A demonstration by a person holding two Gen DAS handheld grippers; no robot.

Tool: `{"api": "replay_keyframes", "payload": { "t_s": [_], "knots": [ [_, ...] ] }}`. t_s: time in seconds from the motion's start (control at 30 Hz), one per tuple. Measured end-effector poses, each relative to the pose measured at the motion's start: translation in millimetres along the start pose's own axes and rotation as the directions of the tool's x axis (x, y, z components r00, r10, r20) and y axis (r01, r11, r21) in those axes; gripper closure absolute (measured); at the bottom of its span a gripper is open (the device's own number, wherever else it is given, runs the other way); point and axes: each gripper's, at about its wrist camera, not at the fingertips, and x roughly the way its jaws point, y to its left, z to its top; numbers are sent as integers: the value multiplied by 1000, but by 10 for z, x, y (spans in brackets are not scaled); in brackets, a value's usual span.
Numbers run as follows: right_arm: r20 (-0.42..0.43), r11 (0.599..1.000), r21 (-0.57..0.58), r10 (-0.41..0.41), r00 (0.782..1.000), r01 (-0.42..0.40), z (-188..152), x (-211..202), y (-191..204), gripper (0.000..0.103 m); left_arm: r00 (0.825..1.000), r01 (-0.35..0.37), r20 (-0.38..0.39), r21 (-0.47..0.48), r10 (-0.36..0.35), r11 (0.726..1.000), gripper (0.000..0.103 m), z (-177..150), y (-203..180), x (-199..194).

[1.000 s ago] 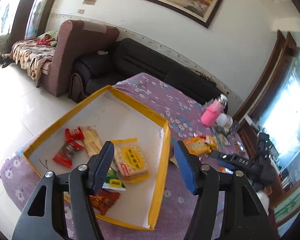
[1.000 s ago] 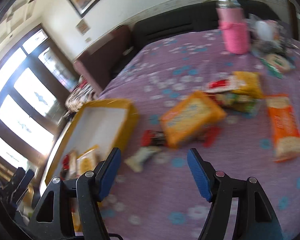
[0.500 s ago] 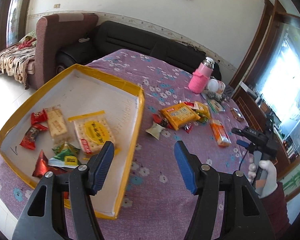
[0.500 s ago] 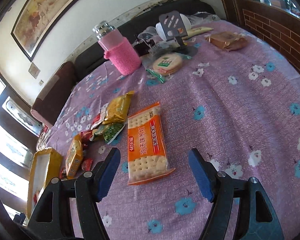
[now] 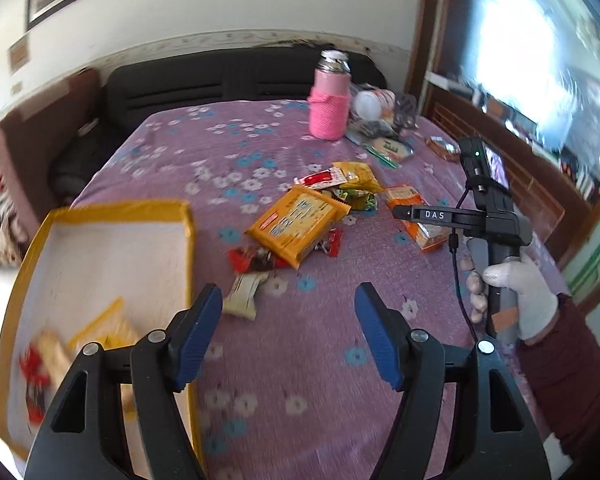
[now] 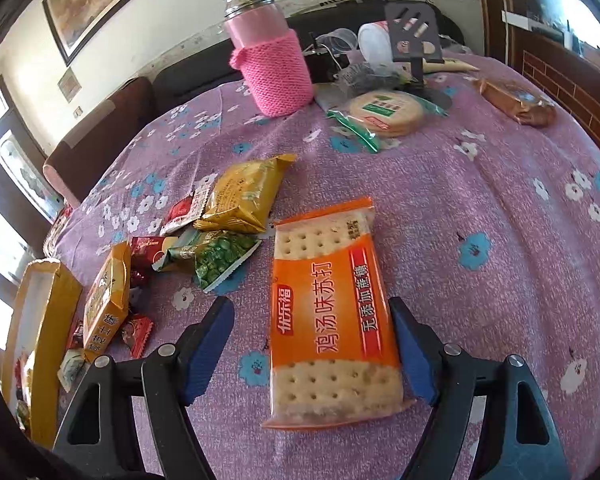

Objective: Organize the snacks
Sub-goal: 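Grasp the orange cracker pack with the right tool while the left tool grasps the yellow biscuit pack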

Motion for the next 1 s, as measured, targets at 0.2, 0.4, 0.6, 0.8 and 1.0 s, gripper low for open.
{"api": "replay_keyframes", "payload": {
  "t_s": [0.2,0.4,0.6,0.8,1.0],
  "knots": [
    [-9,997,-60,-39,999,38,-16,-3,27,46,996,36,-89,86,-29,996,35,462,3,717],
    [-26,998,-57,-19,999,17,5,3,-6,46,990,88,-117,82,-78,993,35,684,140,1111],
    [-32,999,-43,7,999,-8,16,-7,-37,45,975,131,-187,55,-118,990,35,821,213,1492],
    [-29,999,-51,6,1000,-7,5,-8,-17,44,915,272,-281,-104,-290,957,34,805,304,1832],
    [-28,999,-42,15,1000,-17,5,-11,-29,43,875,367,-314,-68,-369,928,34,648,34,1724]
  ]
}}
